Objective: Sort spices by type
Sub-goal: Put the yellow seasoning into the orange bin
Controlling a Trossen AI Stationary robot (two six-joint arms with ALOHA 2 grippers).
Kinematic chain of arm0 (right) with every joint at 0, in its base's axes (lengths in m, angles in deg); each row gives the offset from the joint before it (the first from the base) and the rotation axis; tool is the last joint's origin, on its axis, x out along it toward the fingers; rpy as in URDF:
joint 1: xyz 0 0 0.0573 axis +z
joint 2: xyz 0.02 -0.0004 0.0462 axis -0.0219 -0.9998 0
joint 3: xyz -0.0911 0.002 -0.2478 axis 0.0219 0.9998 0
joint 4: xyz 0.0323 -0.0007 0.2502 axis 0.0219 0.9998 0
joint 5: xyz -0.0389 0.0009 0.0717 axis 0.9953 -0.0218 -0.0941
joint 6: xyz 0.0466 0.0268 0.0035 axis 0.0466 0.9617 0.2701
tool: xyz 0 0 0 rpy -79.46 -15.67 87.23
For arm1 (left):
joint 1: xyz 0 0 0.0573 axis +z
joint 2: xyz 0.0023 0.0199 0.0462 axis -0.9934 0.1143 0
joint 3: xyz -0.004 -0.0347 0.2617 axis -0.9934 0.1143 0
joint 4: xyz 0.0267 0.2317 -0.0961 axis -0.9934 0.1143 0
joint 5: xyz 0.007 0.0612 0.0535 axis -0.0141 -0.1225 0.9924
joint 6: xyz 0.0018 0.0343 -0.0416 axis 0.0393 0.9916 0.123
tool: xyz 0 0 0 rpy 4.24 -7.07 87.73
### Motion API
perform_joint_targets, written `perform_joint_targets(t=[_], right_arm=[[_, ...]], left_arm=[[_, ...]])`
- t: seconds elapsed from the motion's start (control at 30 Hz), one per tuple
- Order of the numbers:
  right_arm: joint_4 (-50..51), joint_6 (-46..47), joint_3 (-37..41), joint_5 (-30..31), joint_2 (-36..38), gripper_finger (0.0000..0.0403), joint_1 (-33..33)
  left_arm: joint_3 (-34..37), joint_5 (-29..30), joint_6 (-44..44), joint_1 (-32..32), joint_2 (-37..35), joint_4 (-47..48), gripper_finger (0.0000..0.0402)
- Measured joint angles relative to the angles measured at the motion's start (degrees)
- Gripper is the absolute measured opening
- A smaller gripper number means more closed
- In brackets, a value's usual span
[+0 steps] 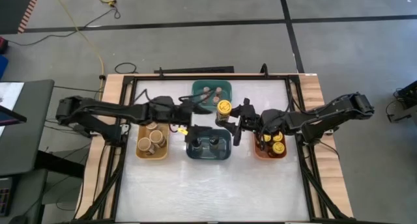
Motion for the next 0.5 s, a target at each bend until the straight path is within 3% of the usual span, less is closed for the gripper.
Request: perform_joint_targets(t=[0.37,0.5], right_arm=[[2.2,1.7,0.0,0.0,0.3,0.0232,0.0],[2.2,0.3,0.0,-0.4,0.2,0.0233,0.2]], left_arm=[[0.0,1.6,2.9,-0.6,1.3,-2.5,0.0312],[0.0,2.1,0.3,-0.6,1.3,-3.2,0.0312]])
